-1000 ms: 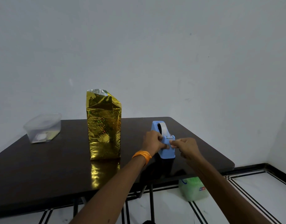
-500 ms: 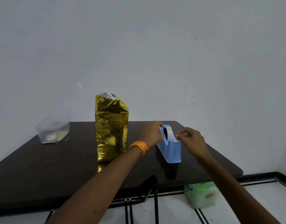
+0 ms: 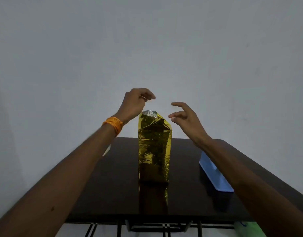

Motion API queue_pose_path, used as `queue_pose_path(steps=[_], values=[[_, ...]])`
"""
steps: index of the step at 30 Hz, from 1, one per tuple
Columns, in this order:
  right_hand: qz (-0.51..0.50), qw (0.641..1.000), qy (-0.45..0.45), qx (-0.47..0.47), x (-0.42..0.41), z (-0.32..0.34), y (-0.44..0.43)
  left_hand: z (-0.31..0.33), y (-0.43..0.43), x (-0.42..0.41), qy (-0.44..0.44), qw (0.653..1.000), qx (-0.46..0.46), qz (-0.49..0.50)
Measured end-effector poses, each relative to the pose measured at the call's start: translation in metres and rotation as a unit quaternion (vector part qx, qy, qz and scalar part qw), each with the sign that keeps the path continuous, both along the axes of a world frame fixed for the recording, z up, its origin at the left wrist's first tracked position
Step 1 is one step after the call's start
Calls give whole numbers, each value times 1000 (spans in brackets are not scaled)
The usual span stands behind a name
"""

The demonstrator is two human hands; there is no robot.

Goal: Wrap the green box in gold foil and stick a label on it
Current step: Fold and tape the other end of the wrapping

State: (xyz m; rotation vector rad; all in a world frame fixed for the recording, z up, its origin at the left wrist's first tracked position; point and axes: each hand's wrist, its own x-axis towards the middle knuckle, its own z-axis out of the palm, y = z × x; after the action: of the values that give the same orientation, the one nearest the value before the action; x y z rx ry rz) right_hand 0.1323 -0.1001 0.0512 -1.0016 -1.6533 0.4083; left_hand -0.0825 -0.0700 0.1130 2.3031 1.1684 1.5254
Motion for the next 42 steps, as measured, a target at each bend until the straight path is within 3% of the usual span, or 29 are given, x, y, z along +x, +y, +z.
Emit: queue_pose_path(steps=[7, 15, 18, 21, 25, 33, 42], values=[[19, 991, -127, -39, -16, 3, 21, -24, 27, -30, 240, 970, -11, 38], [-2, 987, -161, -6, -12, -1, 22, -8, 38, -19, 243, 969, 44, 27], [2, 985, -171, 3, -14, -1, 21, -19, 39, -20, 76, 996, 45, -21], [9, 986, -164, 2, -13, -2, 21, -39, 39, -27, -80, 996, 41, -6], [16, 990, -143, -4, -10, -4, 23, -76, 42, -40, -215, 973, -88, 1], [36, 993, -109, -27, -10, -7, 25, -97, 33, -23, -162, 948, -242, -125], [45, 993, -96, -40, -11, -9, 29, -82, 33, -13, -90, 936, -310, -141]])
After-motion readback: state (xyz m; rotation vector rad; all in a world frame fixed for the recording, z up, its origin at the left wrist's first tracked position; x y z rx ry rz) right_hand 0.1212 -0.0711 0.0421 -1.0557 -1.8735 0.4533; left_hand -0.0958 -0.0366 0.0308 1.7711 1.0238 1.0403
